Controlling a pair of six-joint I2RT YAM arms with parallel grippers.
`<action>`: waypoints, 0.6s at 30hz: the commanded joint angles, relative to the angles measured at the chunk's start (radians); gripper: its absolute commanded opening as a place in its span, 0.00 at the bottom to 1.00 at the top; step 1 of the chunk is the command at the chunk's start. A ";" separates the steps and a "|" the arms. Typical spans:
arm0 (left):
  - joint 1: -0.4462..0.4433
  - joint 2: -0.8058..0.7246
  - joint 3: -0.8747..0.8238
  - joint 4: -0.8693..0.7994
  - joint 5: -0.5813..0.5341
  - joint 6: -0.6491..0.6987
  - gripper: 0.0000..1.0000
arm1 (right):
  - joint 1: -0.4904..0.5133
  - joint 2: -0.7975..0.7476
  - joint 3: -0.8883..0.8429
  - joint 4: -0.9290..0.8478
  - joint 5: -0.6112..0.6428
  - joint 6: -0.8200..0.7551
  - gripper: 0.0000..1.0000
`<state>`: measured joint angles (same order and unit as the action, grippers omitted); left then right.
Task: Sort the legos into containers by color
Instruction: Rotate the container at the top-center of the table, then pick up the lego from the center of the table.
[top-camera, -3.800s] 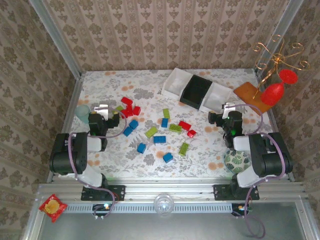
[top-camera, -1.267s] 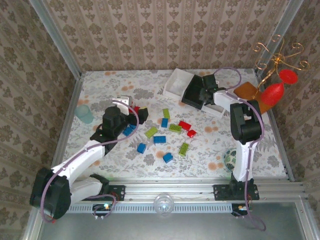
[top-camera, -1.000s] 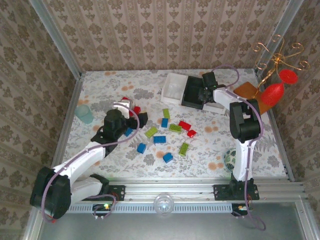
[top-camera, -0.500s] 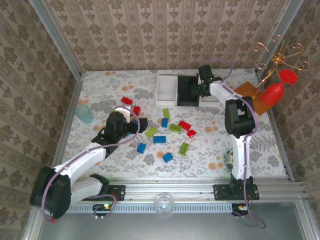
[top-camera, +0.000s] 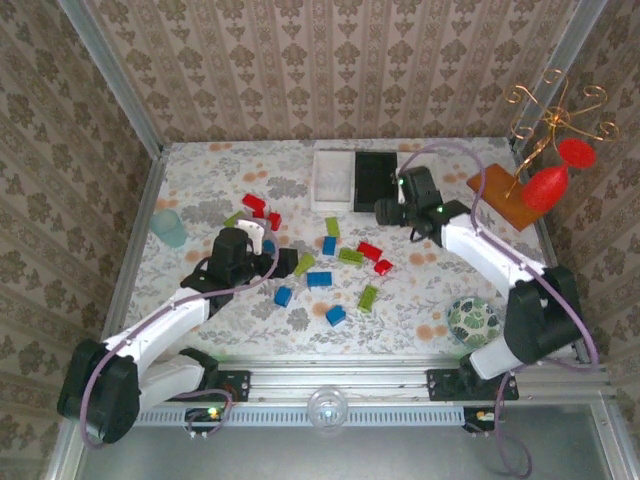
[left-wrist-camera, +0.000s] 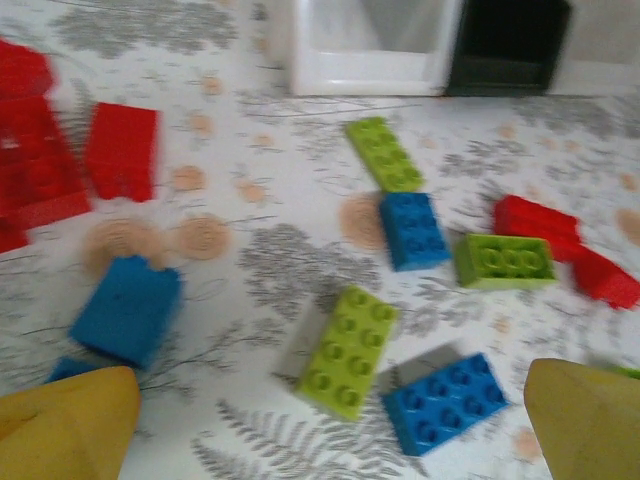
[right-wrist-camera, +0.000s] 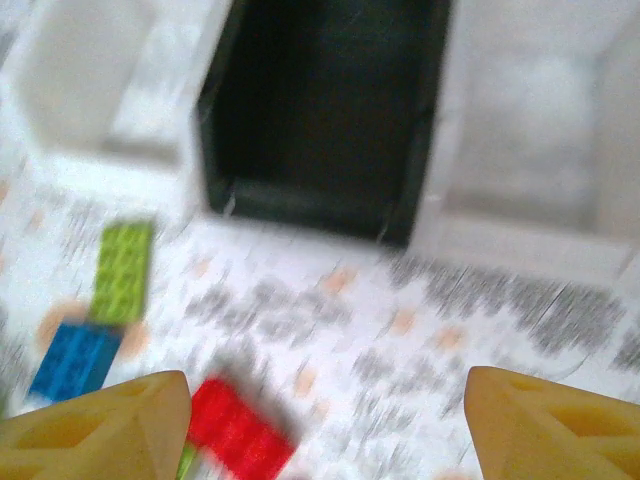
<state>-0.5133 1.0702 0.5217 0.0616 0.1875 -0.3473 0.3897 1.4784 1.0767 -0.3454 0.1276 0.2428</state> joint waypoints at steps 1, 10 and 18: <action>-0.022 0.013 -0.018 0.132 0.218 0.029 1.00 | 0.082 -0.036 -0.144 -0.079 0.067 0.072 0.74; -0.049 0.117 0.001 0.287 0.238 -0.002 1.00 | 0.193 0.016 -0.241 -0.085 0.121 0.159 0.75; -0.053 0.143 0.012 0.323 0.203 -0.043 1.00 | 0.202 0.160 -0.201 0.013 0.064 0.156 0.71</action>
<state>-0.5560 1.2102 0.5175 0.3359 0.3927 -0.3630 0.5854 1.6043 0.8429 -0.3614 0.1875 0.3771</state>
